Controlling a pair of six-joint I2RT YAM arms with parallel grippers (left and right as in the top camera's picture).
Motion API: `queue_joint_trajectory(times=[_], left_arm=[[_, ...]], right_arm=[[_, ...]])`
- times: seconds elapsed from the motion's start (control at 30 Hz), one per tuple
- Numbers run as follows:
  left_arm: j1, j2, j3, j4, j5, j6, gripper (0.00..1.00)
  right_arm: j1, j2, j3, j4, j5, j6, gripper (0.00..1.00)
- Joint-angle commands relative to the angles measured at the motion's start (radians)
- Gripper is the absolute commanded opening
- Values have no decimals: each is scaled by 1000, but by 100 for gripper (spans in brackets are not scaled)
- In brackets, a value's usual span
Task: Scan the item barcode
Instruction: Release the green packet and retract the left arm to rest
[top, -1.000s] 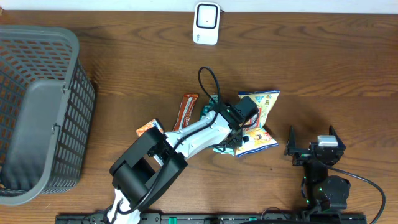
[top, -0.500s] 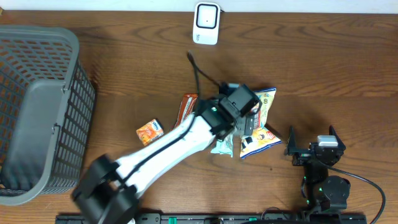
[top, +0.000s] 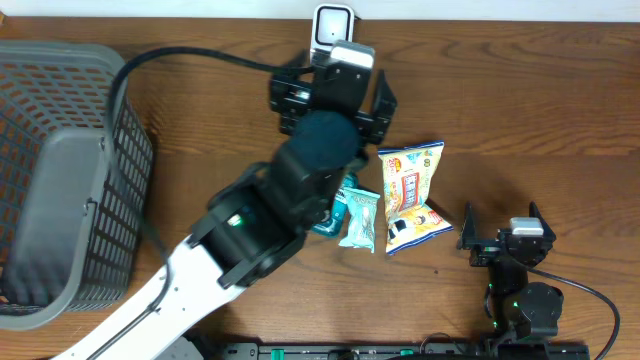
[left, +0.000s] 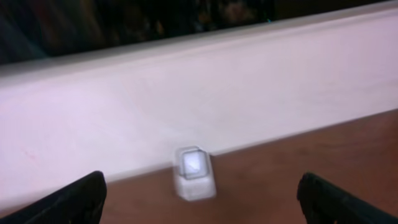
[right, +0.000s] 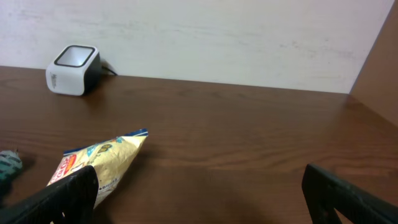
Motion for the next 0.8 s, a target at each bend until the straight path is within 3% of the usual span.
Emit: queue_joint_trajectory(times=[0.0, 0.13, 0.2, 0.47, 0.77], left_arm=[[7, -18, 7, 68, -95, 335, 98], [7, -32, 7, 97, -104, 455, 98], [7, -34, 7, 84, -105, 460, 98], [6, -128, -101, 15, -70, 404, 98], [7, -363, -266, 11, 7, 303, 98]], right_arm=[[2, -4, -1, -3, -2, -12, 99], [2, -4, -1, -3, -2, -13, 99], [2, -4, -1, -3, -2, -12, 99], [2, -4, -1, -3, -2, -13, 99], [2, -4, -1, -3, -2, -12, 99]])
